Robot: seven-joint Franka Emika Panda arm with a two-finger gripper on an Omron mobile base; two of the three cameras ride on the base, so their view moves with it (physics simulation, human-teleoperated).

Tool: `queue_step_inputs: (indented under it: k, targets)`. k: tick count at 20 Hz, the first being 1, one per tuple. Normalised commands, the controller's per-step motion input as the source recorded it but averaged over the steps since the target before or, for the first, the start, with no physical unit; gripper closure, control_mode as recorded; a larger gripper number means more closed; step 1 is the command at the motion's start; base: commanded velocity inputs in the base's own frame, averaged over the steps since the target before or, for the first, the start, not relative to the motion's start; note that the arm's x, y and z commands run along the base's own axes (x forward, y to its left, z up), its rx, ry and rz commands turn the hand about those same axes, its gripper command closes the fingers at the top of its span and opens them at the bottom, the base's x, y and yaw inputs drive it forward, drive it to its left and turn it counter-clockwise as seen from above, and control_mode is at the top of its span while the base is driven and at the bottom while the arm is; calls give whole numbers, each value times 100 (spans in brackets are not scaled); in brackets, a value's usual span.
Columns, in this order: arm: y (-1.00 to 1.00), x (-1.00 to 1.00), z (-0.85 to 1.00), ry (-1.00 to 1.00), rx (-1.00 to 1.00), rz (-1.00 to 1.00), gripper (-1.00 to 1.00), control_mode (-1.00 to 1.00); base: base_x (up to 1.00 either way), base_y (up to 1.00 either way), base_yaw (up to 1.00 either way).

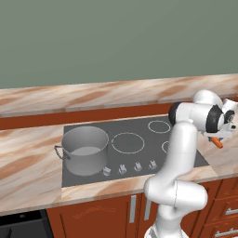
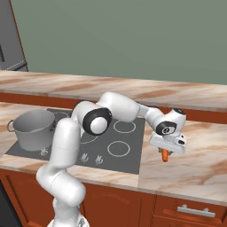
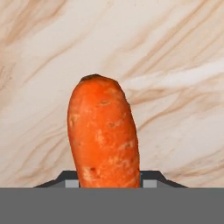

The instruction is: Turn on the burner for the pot on the stove. Wait thirty seconds for the pot to heat up. Then add the carrot to the pot.

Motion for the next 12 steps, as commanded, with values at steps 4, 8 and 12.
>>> queue_step_inputs:
  k: [4, 8, 12]
  targets:
    - [11, -20, 81, -3, -6, 0, 100, -100, 0, 0, 0]
    - [72, -19, 89, -5, -7, 0, 100, -100, 0, 0, 0]
    - [100, -5, 58, -8, -4, 0, 100, -100, 0, 0, 0]
